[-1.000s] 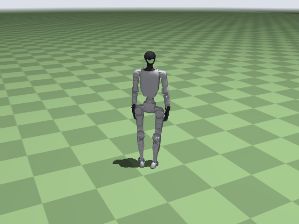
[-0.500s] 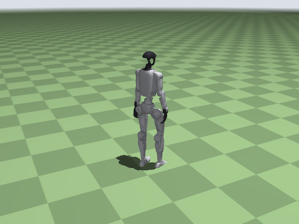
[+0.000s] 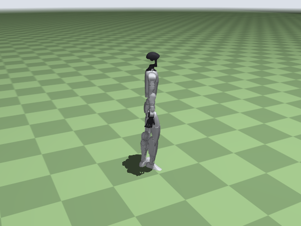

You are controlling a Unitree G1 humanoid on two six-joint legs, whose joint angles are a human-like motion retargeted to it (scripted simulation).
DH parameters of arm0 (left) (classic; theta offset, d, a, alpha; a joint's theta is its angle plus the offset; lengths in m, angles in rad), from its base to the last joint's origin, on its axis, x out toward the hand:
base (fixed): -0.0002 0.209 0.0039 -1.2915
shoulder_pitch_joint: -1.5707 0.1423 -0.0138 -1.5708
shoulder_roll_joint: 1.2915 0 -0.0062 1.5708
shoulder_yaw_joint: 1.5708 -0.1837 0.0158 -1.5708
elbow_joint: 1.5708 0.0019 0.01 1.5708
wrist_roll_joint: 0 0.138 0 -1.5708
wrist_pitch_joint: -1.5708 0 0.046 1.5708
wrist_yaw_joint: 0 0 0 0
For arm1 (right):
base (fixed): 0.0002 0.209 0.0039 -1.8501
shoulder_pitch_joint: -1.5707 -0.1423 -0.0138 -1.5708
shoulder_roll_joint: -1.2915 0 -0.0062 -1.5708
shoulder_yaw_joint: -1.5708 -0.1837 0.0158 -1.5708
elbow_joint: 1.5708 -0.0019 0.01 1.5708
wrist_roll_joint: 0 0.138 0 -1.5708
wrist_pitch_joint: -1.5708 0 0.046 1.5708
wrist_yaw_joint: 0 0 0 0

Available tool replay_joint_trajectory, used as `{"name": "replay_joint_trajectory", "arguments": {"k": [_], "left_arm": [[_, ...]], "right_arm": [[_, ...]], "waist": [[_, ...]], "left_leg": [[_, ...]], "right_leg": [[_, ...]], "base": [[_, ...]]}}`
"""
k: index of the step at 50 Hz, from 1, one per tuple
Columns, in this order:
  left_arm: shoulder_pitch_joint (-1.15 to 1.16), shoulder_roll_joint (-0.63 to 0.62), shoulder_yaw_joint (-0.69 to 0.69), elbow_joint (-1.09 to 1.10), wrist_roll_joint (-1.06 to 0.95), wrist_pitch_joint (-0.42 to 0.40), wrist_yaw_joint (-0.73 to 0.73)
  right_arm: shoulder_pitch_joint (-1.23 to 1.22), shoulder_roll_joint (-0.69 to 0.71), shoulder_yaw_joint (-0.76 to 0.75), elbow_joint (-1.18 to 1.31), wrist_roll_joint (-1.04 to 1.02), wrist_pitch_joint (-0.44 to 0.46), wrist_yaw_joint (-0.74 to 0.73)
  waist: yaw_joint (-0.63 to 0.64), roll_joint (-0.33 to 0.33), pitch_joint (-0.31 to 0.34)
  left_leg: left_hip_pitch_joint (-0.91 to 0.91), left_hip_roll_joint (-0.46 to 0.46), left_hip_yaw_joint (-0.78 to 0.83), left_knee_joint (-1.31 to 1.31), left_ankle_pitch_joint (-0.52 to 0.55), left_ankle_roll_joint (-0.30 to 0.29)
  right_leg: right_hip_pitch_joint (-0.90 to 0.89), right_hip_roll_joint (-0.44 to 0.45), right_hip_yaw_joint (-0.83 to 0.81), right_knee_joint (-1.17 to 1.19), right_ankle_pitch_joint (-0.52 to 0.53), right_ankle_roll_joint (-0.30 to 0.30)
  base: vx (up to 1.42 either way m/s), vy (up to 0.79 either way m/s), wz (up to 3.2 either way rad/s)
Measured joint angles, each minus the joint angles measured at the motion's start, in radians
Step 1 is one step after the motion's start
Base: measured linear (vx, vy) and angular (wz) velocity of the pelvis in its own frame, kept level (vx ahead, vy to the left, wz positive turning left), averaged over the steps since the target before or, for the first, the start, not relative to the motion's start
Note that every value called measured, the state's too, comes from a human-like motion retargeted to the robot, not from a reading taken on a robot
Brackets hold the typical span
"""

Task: In place motions

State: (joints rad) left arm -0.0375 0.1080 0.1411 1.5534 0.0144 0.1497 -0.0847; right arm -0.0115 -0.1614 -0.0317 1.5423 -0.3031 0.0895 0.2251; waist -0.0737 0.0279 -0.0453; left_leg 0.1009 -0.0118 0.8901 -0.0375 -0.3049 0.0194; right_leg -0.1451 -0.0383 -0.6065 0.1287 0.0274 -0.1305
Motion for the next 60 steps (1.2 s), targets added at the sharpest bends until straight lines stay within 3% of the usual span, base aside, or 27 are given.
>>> {"name": "replay_joint_trajectory", "arguments": {"k": [7, 15, 18, 21, 24, 27, 34, 37, 40, 42, 46, 52, 60], "left_arm": [[-0.039, -0.023, -0.028, -0.048, 0.065, 0.010, -0.052], [-0.019, -0.027, -0.108, -0.121, 0.092, -0.010, -0.074], [-0.005, -0.027, -0.101, -0.124, 0.070, -0.014, -0.064], [-0.003, -0.024, -0.074, -0.122, 0.053, -0.012, -0.064], [0.008, -0.026, -0.054, -0.117, 0.046, -0.016, -0.047], [0.031, -0.039, -0.039, -0.101, 0.036, -0.024, -0.023], [0.054, -0.055, -0.020, -0.032, 0.025, -0.019, -0.009], [0.069, -0.060, -0.017, -0.007, 0.026, -0.016, 0.000], [0.092, -0.063, -0.005, -0.004, 0.023, -0.014, 0.005], [0.099, -0.068, 0.008, -0.005, 0.023, -0.012, 0.005], [0.101, -0.073, 0.023, 0.003, 0.025, -0.002, -0.004], [0.077, -0.062, -0.010, -0.054, 0.035, -0.010, -0.011], [0.055, -0.064, -0.017, -0.060, 0.029, -0.012, -0.026]], "right_arm": [[0.000, 0.036, 0.047, -0.053, -0.012, -0.014, 0.012], [0.029, 0.050, 0.032, -0.049, -0.026, -0.012, 0.009], [0.022, 0.046, 0.039, -0.066, -0.044, -0.012, 0.006], [-0.005, 0.038, 0.049, -0.090, -0.049, -0.015, 0.008], [-0.027, 0.024, 0.050, -0.110, -0.043, -0.019, 0.019], [-0.037, 0.010, 0.040, -0.120, -0.041, -0.018, 0.016], [-0.048, -0.012, 0.026, -0.131, -0.009, -0.024, 0.006], [-0.037, -0.016, 0.019, -0.124, -0.025, -0.017, 0.009], [-0.022, -0.011, 0.023, -0.108, -0.034, -0.011, 0.003], [-0.019, -0.009, 0.022, -0.089, -0.040, -0.004, 0.013], [0.009, 0.010, 0.020, -0.058, -0.046, 0.006, 0.006], [0.036, 0.034, 0.022, -0.017, -0.022, 0.003, -0.006], [0.028, 0.034, 0.051, -0.028, -0.098, 0.009, 0.011]], "waist": [[-0.142, 0.047, 0.004], [-0.047, 0.018, -0.031], [-0.025, -0.039, -0.019], [-0.030, -0.102, 0.009], [-0.028, -0.118, 0.025], [-0.004, -0.103, 0.027], [0.043, -0.091, 0.065], [0.058, -0.067, 0.066], [0.072, -0.036, 0.067], [0.065, -0.020, 0.067], [0.018, -0.008, 0.025], [0.076, -0.027, 0.041], [0.043, -0.018, -0.022]], "left_leg": [[0.027, 0.028, 0.047, 0.014, -0.012, -0.033], [0.096, 0.050, 0.155, 0.109, 0.029, -0.070], [0.104, 0.063, 0.153, 0.228, 0.107, -0.039], [0.045, 0.119, 0.060, 0.474, 0.173, 0.052], [-0.068, 0.195, -0.098, 0.719, 0.215, 0.142], [-0.174, 0.187, -0.285, 0.792, 0.225, 0.135], [-0.251, 0.084, -0.448, 0.623, 0.097, 0.153], [-0.248, 0.042, -0.524, 0.483, 0.074, 0.115], [-0.223, 0.004, -0.599, 0.317, 0.098, 0.059], [-0.216, -0.023, -0.669, 0.246, 0.219, 0.079], [-0.208, -0.009, -0.664, 0.206, 0.218, 0.074], [-0.122, -0.032, -0.636, 0.105, 0.241, 0.086], [-0.124, -0.037, -0.622, 0.057, 0.233, 0.094]], "right_leg": [[0.010, 0.045, 0.091, -0.055, 0.017, 0.021], [0.031, 0.048, 0.193, -0.063, 0.015, 0.009], [0.058, -0.007, 0.218, -0.065, 0.017, 0.014], [0.084, -0.082, 0.250, -0.059, 0.014, 0.027], [0.095, -0.105, 0.268, -0.057, 0.018, 0.030], [0.095, -0.096, 0.282, -0.058, 0.027, 0.027], [0.109, -0.102, 0.322, -0.056, 0.036, 0.027], [0.125, -0.077, 0.331, -0.065, 0.035, 0.028], [0.145, -0.035, 0.350, -0.069, 0.028, 0.024], [0.161, -0.014, 0.361, -0.071, 0.020, 0.023], [0.159, -0.008, 0.344, -0.068, 0.007, 0.026], [0.193, -0.008, 0.365, -0.066, 0.001, 0.028], [0.162, -0.005, 0.375, -0.066, 0.000, 0.051]], "base": [[-0.16, -0.07, -0.31], [0.05, -0.12, -0.65], [-0.04, -0.14, -0.70], [-0.07, -0.09, -0.47], [-0.04, -0.07, -0.35], [-0.02, -0.05, -0.60], [-0.02, -0.02, -0.58], [0.11, 0.01, -0.46], [0.16, 0.01, -0.63], [0.21, 0.03, -0.25], [0.20, 0.00, 0.19], [0.17, -0.02, -0.33], [0.14, 0.01, -0.08]]}}
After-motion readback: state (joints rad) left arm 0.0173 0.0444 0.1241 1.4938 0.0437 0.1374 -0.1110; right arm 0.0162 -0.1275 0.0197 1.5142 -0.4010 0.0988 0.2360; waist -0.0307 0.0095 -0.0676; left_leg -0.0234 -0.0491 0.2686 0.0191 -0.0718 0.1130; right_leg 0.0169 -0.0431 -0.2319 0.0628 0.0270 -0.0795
